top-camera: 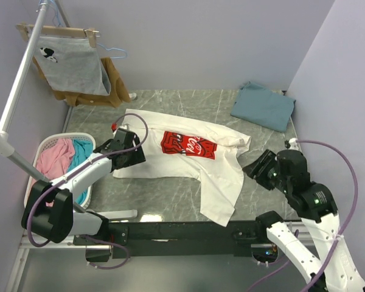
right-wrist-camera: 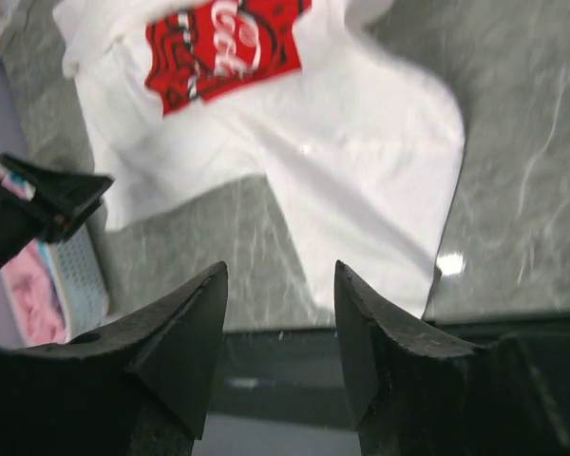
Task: Fold and stack the t-shirts
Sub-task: Fold the flattened tshirt in 1/3 of the way
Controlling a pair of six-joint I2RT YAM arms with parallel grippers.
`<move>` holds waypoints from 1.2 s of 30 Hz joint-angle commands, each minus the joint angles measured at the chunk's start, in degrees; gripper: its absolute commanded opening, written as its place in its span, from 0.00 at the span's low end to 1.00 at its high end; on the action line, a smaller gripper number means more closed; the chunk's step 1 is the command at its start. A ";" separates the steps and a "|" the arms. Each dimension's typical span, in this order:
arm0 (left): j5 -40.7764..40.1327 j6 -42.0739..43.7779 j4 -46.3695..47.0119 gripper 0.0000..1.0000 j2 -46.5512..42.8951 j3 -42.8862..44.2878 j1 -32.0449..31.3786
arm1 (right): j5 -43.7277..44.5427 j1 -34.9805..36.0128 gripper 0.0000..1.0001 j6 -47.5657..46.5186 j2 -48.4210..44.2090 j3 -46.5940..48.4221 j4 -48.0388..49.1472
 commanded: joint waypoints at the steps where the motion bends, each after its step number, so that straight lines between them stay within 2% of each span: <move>1: -1.69 1.96 2.65 0.79 -1.09 6.72 -0.13 | 7.95 -1.11 0.57 -5.41 13.58 -2.26 15.82; 5: -3.62 5.13 5.37 0.80 4.00 14.88 0.22 | 10.57 -2.25 0.54 -10.69 30.22 2.21 28.66; 8: -3.71 7.33 6.34 0.80 10.94 22.88 0.84 | 17.25 -5.14 0.49 -13.94 40.25 10.30 27.71; 10: -0.75 8.03 4.95 0.80 16.65 29.29 1.45 | 13.95 -8.75 0.50 -16.32 45.77 13.46 26.76; 16: 6.81 10.22 5.03 0.79 29.22 37.13 1.81 | 10.33 -16.49 0.54 -18.79 52.65 13.39 26.92; 18: 9.46 10.93 5.02 0.78 32.47 38.19 1.81 | 9.18 -17.81 0.54 -18.17 54.41 13.92 26.39; 22: 13.24 10.50 7.57 0.77 35.30 37.23 1.89 | 1.98 -19.22 0.49 -19.31 60.29 14.26 32.54; 25: 15.70 10.32 10.90 0.77 36.09 36.00 2.07 | 1.71 -19.22 0.49 -18.96 64.42 16.81 34.04; 29: 17.21 10.23 11.36 0.76 37.50 36.43 2.51 | 3.90 -19.22 0.49 -19.23 69.62 22.08 29.57; 36: 16.50 10.41 10.39 0.76 37.94 36.69 3.21 | 3.38 -22.20 0.52 -18.96 71.82 19.98 30.35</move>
